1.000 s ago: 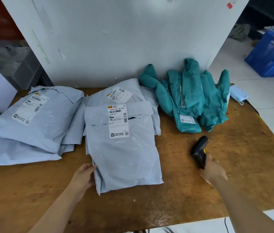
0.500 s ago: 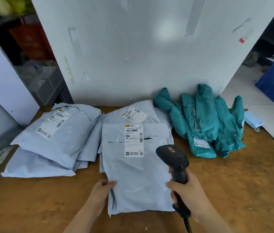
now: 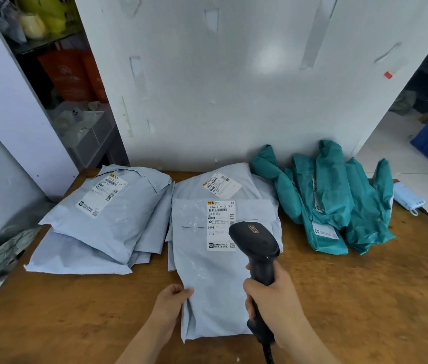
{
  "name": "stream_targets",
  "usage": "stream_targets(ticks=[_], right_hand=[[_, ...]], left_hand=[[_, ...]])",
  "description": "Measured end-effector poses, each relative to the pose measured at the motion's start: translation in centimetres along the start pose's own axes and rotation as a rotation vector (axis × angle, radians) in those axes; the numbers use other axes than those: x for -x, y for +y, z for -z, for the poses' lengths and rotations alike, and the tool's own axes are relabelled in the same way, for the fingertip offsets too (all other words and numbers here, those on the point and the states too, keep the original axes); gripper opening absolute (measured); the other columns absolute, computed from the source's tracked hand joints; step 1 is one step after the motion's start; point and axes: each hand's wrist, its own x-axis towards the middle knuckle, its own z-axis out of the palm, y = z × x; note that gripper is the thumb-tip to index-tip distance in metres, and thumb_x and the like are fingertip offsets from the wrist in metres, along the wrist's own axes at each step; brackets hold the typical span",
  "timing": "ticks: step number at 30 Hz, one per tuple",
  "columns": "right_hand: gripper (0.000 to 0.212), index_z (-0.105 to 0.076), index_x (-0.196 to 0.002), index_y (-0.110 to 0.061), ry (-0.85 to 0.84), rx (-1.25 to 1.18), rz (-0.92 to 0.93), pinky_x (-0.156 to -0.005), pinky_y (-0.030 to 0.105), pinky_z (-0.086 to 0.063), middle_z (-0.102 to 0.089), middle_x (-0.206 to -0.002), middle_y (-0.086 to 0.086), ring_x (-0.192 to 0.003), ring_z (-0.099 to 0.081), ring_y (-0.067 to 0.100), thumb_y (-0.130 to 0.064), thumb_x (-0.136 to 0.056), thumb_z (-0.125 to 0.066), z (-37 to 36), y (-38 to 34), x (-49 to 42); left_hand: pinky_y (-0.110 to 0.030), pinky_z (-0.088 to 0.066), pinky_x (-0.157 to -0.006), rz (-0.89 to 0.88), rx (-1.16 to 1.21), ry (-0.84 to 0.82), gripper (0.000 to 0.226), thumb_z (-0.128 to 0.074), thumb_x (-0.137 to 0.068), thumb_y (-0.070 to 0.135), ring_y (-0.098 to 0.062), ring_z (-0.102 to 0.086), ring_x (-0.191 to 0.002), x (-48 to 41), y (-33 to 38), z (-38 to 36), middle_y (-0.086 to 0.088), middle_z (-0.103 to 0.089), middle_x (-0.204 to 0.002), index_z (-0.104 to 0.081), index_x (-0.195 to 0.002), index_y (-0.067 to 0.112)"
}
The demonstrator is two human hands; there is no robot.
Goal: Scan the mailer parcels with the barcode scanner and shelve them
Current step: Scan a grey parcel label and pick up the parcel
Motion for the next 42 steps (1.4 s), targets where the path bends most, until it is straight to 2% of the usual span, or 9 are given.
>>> stream_targets(ticks=[7,14,20,25,27,29,35,40,42], right_hand=[[0.019,-0.053,-0.092,-0.011,-0.028,0.048,0.002,-0.038,0.021,-0.039,-0.046,-0.056,0.012,-0.033,-0.042,0.014,0.005,-0.081,-0.053,-1.0,0.1,0.0],[0.020,-0.054,-0.095,-0.009,-0.032,0.048,-0.024,-0.040,0.021,-0.038,-0.047,-0.046,0.006,-0.032,-0.041,0.014,0.005,-0.081,-0.052,-0.7,0.0,-0.4],[0.020,-0.054,-0.094,-0.009,-0.035,0.033,-0.016,-0.041,0.022,-0.038,-0.046,-0.043,0.005,-0.031,-0.040,0.014,0.005,-0.080,-0.051,-0.8,0.0,-0.8],[0.021,-0.054,-0.095,-0.010,-0.028,0.018,-0.008,-0.042,0.022,-0.038,-0.047,-0.046,0.006,-0.032,-0.040,0.015,0.005,-0.081,-0.053,-0.7,0.2,-1.1],[0.020,-0.054,-0.093,-0.010,-0.002,0.009,-0.001,-0.044,0.025,-0.039,-0.048,-0.052,0.010,-0.035,-0.041,0.017,0.005,-0.080,-0.054,-0.6,0.4,-1.4],[0.020,-0.054,-0.093,-0.011,0.047,0.021,0.013,-0.045,0.027,-0.041,-0.049,-0.058,0.015,-0.037,-0.043,0.016,0.004,-0.080,-0.056,-0.1,0.9,-1.9],[0.019,-0.055,-0.091,-0.008,0.265,0.077,0.003,-0.047,0.029,-0.043,-0.053,-0.057,0.017,-0.041,-0.047,0.022,0.004,-0.079,-0.063,2.9,3.2,-3.8],[0.018,-0.055,-0.093,-0.006,0.341,0.079,-0.032,-0.056,0.038,-0.046,-0.056,-0.055,0.020,-0.047,-0.051,0.028,0.000,-0.079,-0.065,4.9,4.7,-5.2],[0.016,-0.055,-0.091,-0.006,0.349,0.082,-0.034,-0.056,0.037,-0.045,-0.058,-0.058,0.020,-0.048,-0.052,0.028,-0.002,-0.080,-0.066,5.0,4.7,-5.6]], left_hand=[[-0.035,-0.049,-0.076,-0.011,-0.007,-0.010,0.016,-0.066,-0.085,0.012,-0.027,-0.061,-0.095,0.2,0.5,-0.1,-0.013,-0.067,-0.099,-0.060,-0.096,0.001],[-0.038,-0.048,-0.083,-0.001,-0.025,-0.013,0.011,-0.066,-0.085,0.014,-0.027,-0.060,-0.096,0.1,0.7,-0.1,-0.013,-0.067,-0.102,-0.060,-0.090,0.005],[-0.036,-0.048,-0.078,0.011,-0.027,-0.011,0.012,-0.067,-0.084,0.014,-0.028,-0.061,-0.096,0.2,1.1,-0.1,-0.013,-0.067,-0.103,-0.060,-0.089,0.005],[-0.039,-0.051,-0.084,0.021,0.017,-0.014,0.030,-0.072,-0.079,0.018,-0.029,-0.061,-0.099,0.3,1.4,-0.1,-0.014,-0.066,-0.108,-0.059,-0.102,0.003],[-0.043,-0.051,-0.091,0.018,0.067,-0.018,0.044,-0.077,-0.074,0.028,-0.028,-0.063,-0.099,0.2,1.7,-0.3,-0.011,-0.067,-0.108,-0.057,-0.107,0.006],[-0.038,-0.051,-0.087,-0.017,0.065,-0.042,0.035,-0.076,-0.075,0.031,-0.024,-0.064,-0.094,0.4,2.6,-1.1,-0.006,-0.068,-0.100,-0.059,-0.099,0.012],[-0.028,-0.048,-0.069,-0.205,-0.003,0.081,0.030,-0.066,-0.087,0.017,-0.013,-0.058,-0.076,0.6,5.6,-2.6,0.004,-0.060,-0.082,-0.058,-0.113,0.005],[-0.033,-0.050,-0.079,-0.265,-0.121,0.091,0.023,-0.062,-0.089,0.023,-0.016,-0.062,-0.086,2.4,6.5,2.6,0.000,-0.065,-0.095,-0.056,-0.108,0.013],[-0.030,-0.050,-0.072,-0.248,-0.152,0.124,0.016,-0.064,-0.088,0.024,-0.015,-0.062,-0.081,3.6,5.9,6.2,-0.001,-0.065,-0.091,-0.059,-0.098,0.013]])
